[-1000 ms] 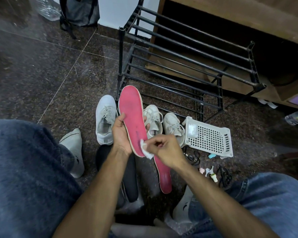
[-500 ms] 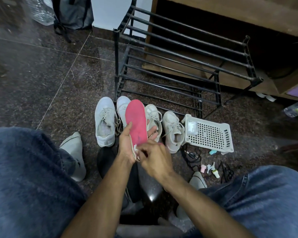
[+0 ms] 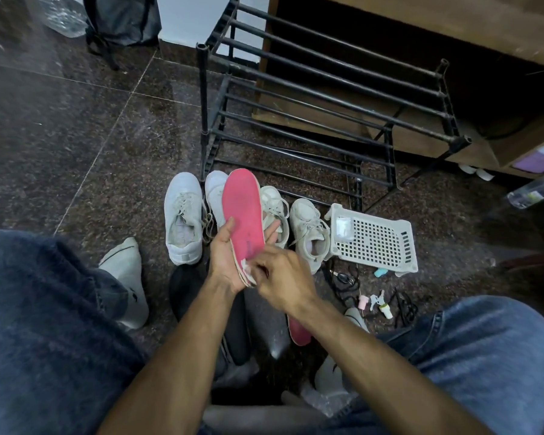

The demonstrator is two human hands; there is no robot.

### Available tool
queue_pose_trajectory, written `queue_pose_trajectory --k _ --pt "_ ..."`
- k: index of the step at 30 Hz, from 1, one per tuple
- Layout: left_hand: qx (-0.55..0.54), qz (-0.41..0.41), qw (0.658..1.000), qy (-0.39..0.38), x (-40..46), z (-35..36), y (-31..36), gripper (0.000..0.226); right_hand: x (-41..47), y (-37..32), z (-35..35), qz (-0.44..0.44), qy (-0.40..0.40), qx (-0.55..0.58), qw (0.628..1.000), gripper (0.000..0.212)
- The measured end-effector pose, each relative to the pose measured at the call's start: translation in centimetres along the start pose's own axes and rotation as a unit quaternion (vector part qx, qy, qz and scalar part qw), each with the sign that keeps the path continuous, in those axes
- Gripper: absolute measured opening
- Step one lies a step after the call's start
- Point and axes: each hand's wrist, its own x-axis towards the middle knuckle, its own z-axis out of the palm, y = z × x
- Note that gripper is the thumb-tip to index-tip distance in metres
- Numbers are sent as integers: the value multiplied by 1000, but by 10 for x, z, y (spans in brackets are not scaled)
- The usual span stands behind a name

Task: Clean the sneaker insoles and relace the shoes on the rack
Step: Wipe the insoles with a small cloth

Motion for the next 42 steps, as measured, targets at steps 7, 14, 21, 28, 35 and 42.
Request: queue_pose_trajectory --k 7,14,21,28,35,42 --pt "76 14 996 39 -3 9 -17 43 54 23 -9 90 114 -41 989 21" --pt "292 37 925 241 6 -39 -42 14 34 127 29 389 127 237 881 10" --pt "306 -63 880 358 21 -97 -76 23 -20 185 83 488 -57 109 864 9" --pt "274 -116 874 383 36 -117 -90 27 -12 198 110 504 -69 106 854 7" --pt "323 -143 863 361 68 -127 -95 32 -8 215 123 499 -100 94 855 12" --pt "389 -119 855 322 78 -137 -96 33 -5 211 134 500 -120 86 853 22"
